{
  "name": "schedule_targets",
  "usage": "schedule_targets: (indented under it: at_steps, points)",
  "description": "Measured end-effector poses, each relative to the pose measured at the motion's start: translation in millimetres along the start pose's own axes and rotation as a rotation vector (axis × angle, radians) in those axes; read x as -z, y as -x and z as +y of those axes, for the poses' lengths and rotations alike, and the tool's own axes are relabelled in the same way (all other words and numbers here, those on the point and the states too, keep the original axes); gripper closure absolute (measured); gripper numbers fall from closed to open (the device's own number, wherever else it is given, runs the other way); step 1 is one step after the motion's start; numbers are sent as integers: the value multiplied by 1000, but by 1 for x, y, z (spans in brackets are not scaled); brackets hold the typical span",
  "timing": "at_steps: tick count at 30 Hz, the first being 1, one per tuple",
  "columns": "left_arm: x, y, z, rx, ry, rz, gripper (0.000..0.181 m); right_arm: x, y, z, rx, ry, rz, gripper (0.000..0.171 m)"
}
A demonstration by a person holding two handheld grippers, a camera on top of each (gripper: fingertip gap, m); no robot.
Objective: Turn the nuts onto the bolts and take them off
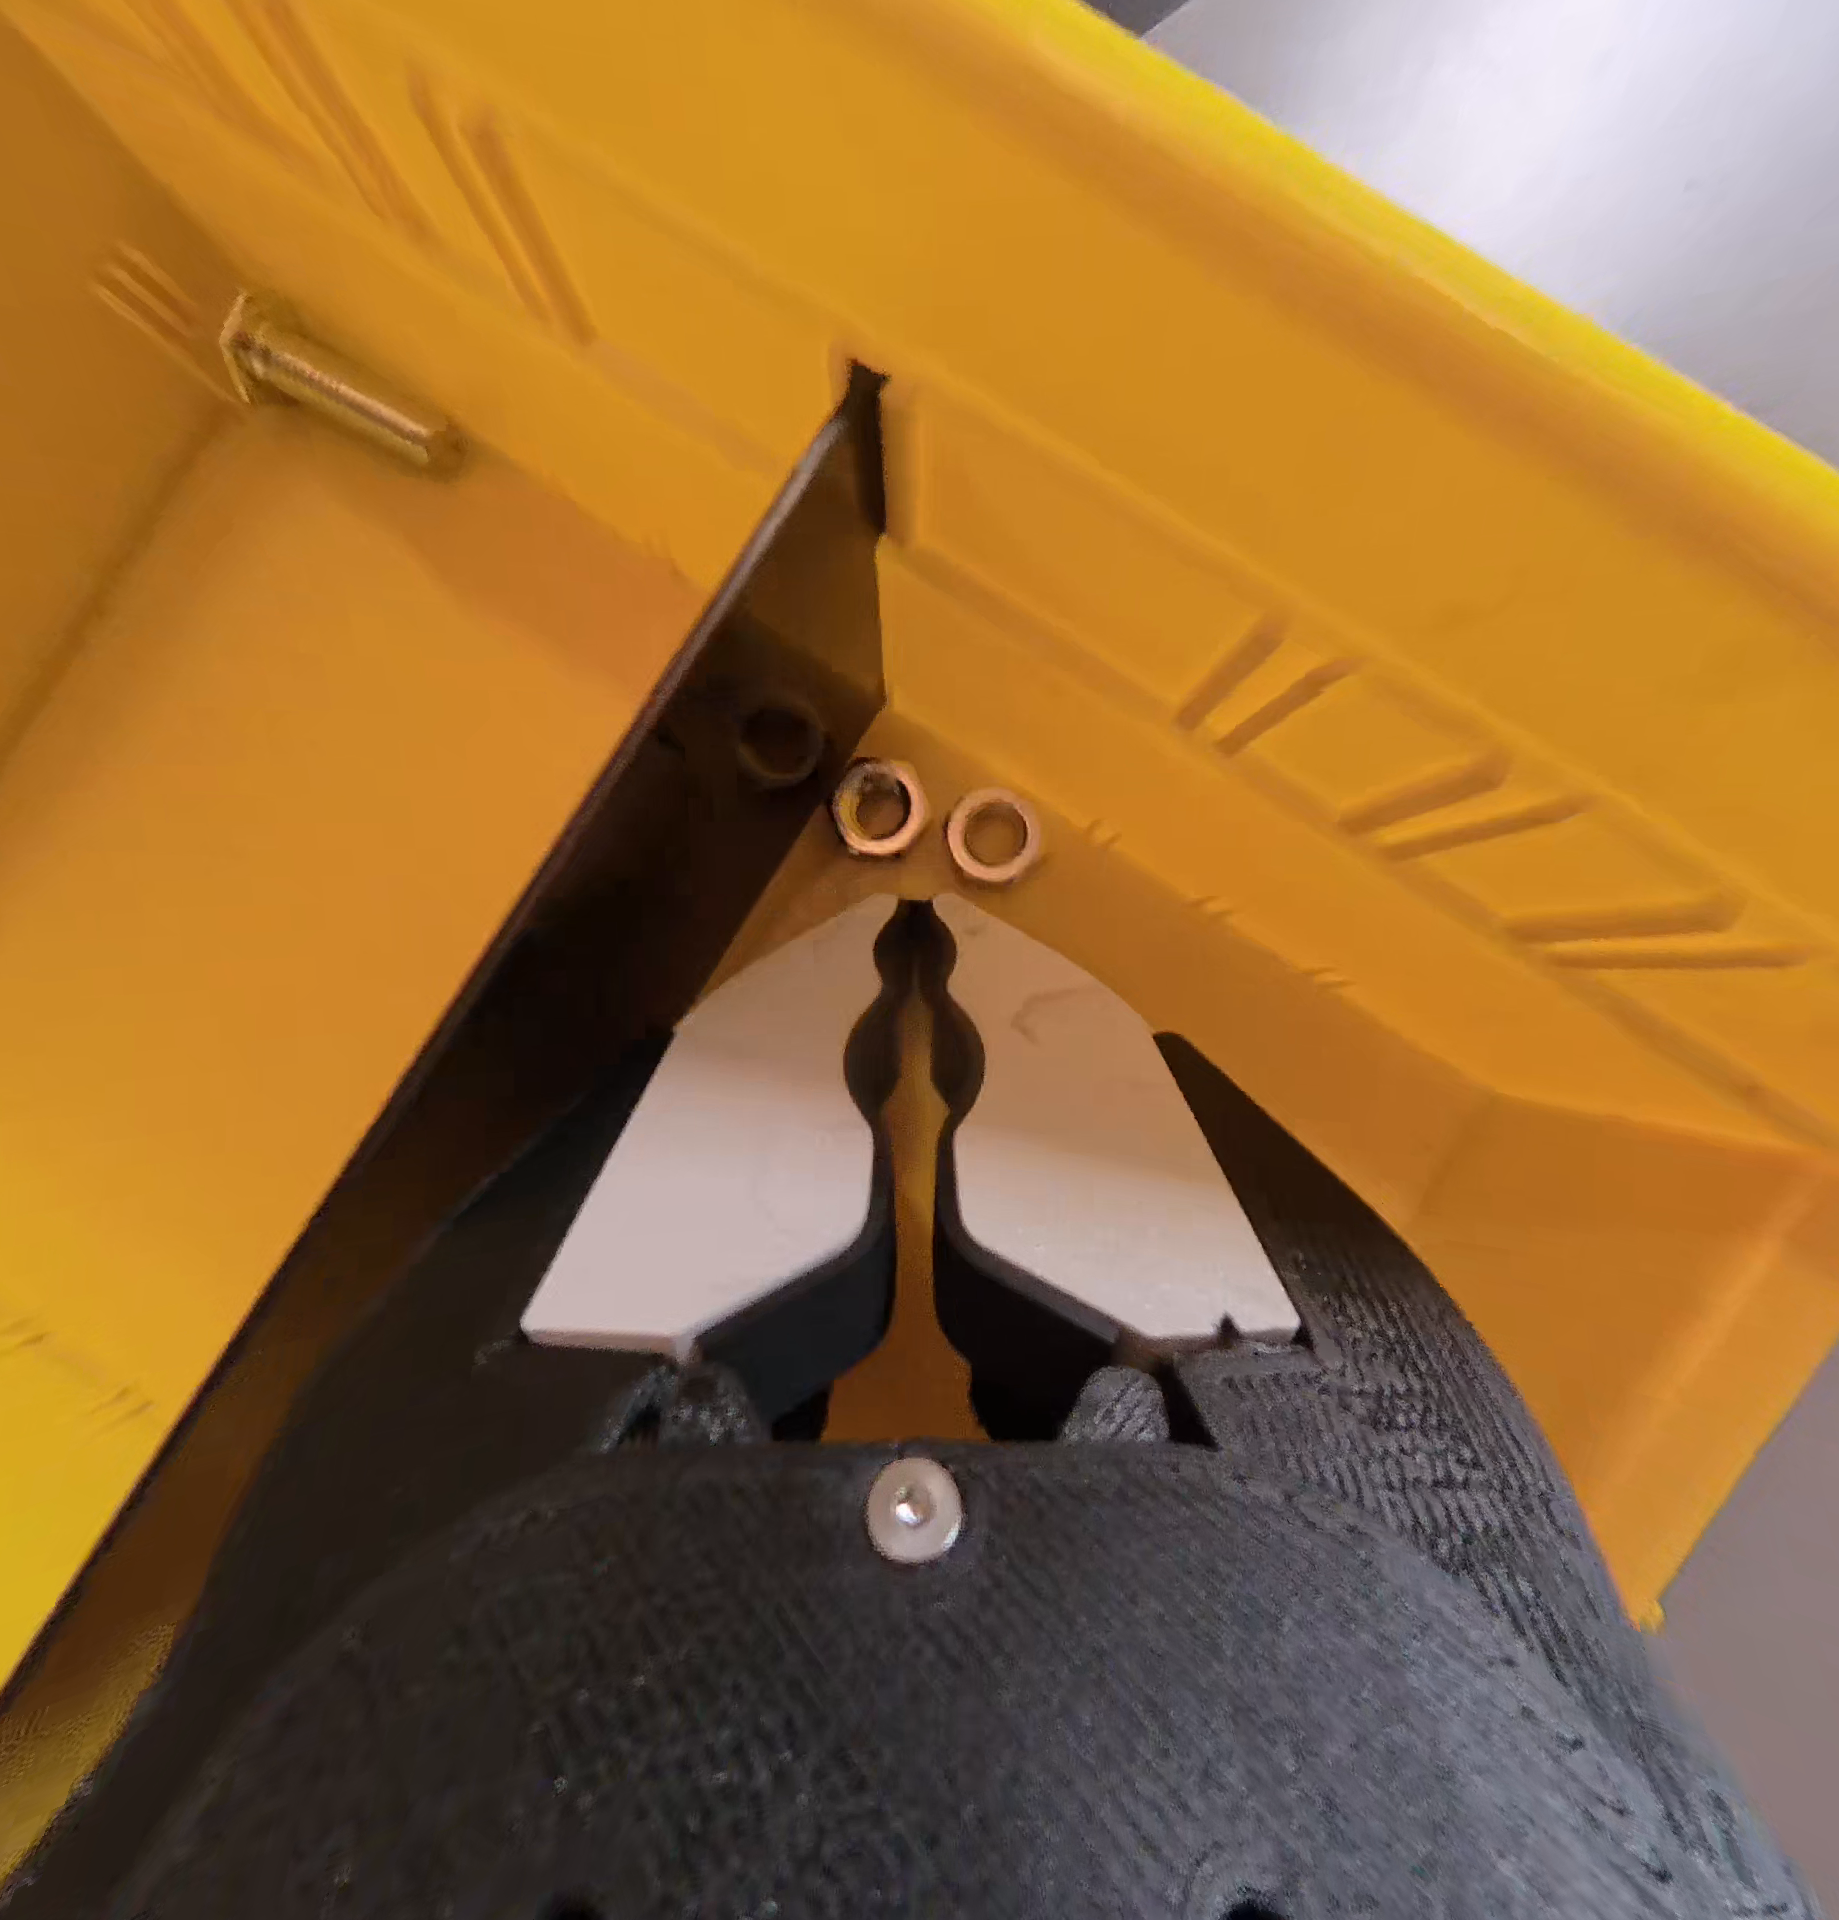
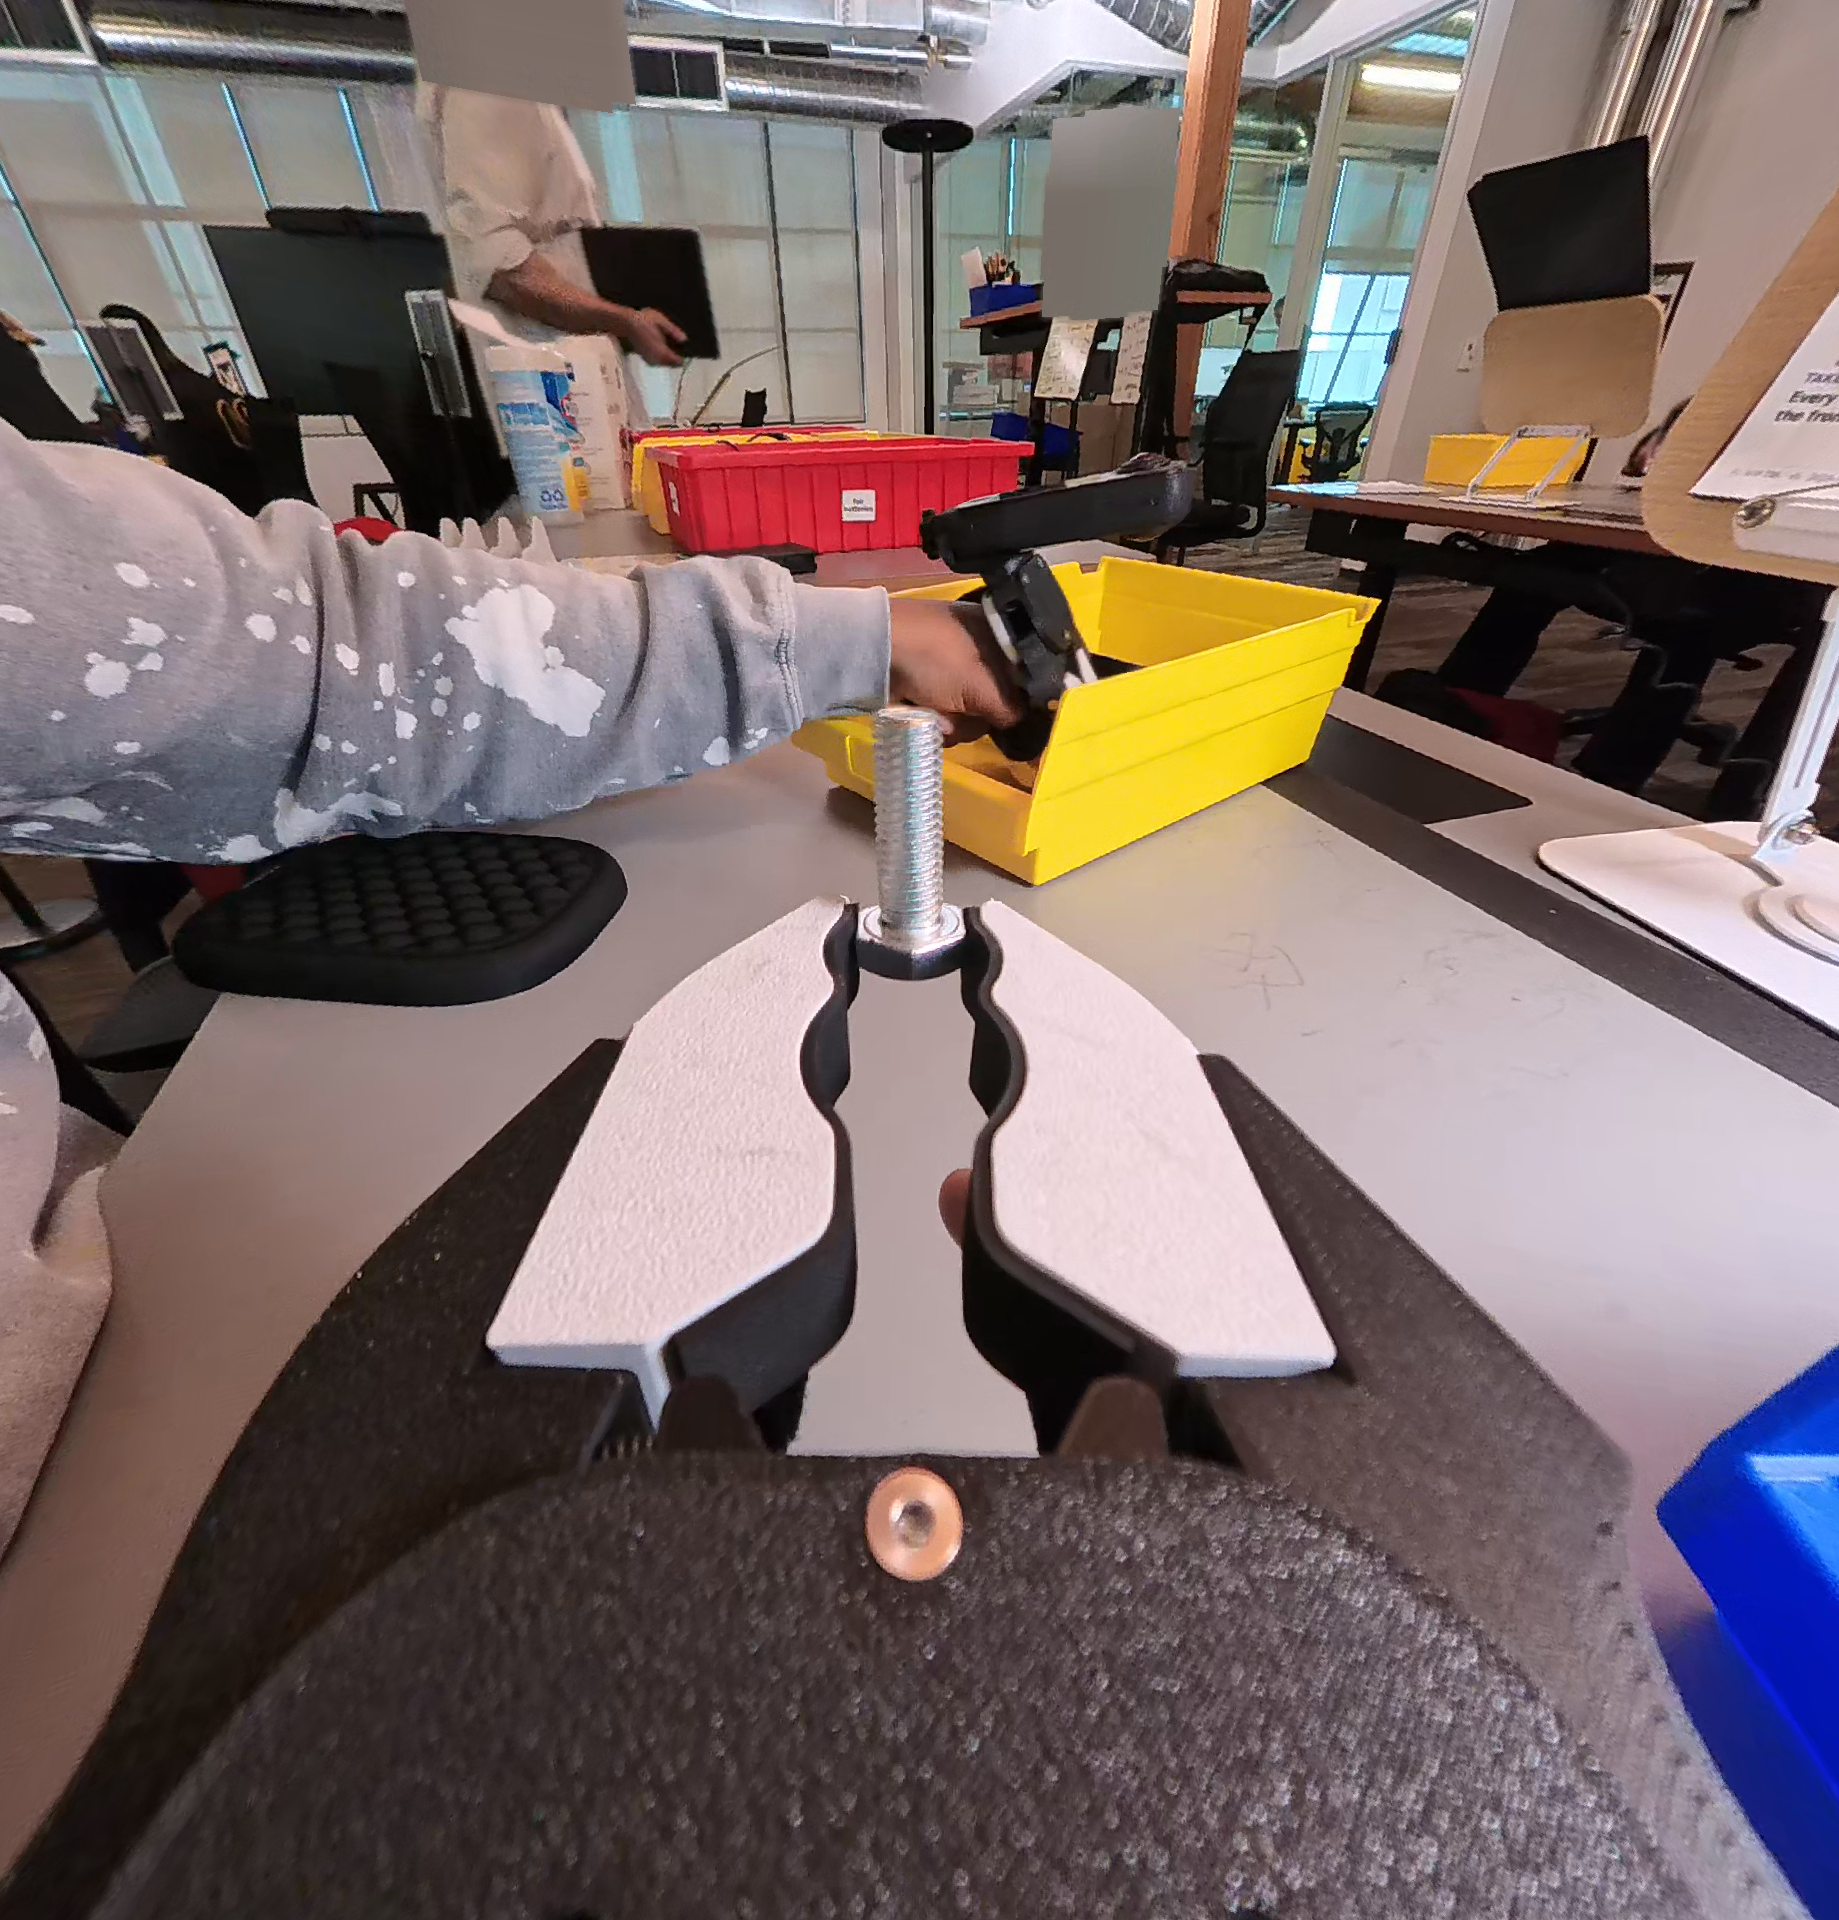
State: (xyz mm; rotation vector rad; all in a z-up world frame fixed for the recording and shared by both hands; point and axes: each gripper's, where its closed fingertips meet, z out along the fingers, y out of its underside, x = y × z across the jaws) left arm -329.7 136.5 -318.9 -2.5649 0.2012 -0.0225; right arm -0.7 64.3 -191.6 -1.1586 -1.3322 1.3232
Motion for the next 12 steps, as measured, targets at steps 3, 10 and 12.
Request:
schedule_targets:
  at_steps: [3,10,12]
  points:
    - [6,-3,8,-47,40,-10,178,1,-1,-1,-3,-6,2,153]
    - [3,-5,-13,94,-86,33,166,0,-1,1,-6,0,1,153]
    - [0,-11,-19,151,-94,91,165,0,-2,0,-5,-2,5,153]
